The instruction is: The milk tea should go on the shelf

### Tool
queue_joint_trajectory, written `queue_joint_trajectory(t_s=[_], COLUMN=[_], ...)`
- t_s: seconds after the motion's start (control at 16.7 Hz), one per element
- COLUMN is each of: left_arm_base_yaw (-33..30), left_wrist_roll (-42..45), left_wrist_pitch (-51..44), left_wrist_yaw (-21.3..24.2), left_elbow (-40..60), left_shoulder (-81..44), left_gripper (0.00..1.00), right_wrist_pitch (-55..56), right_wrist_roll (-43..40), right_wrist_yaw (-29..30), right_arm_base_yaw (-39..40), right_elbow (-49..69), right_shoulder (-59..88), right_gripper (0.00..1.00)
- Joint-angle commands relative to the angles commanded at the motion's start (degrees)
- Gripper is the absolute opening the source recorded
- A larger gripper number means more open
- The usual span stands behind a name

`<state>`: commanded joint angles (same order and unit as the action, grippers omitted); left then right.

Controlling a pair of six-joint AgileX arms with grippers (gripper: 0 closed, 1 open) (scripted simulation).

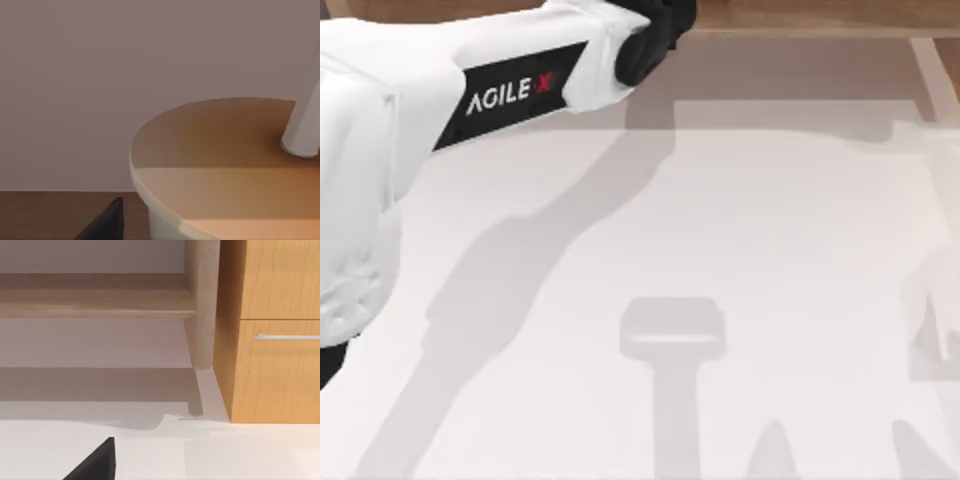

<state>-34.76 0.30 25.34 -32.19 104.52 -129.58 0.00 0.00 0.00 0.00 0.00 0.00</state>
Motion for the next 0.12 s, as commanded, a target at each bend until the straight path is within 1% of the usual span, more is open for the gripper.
queue_joint_trajectory(t_s=[0.12], left_arm_base_yaw=[0.0], left_wrist_roll=[0.0], left_wrist_pitch=[0.0], left_wrist_yaw=[0.0], left_elbow=[0.0], left_shoulder=[0.0], left_gripper=[1.00], right_wrist_pitch=[0.0], right_wrist_roll=[0.0], right_wrist_yaw=[0.0], right_arm_base_yaw=[0.0], right_elbow=[0.0], right_shoulder=[0.0], right_gripper=[1.00])
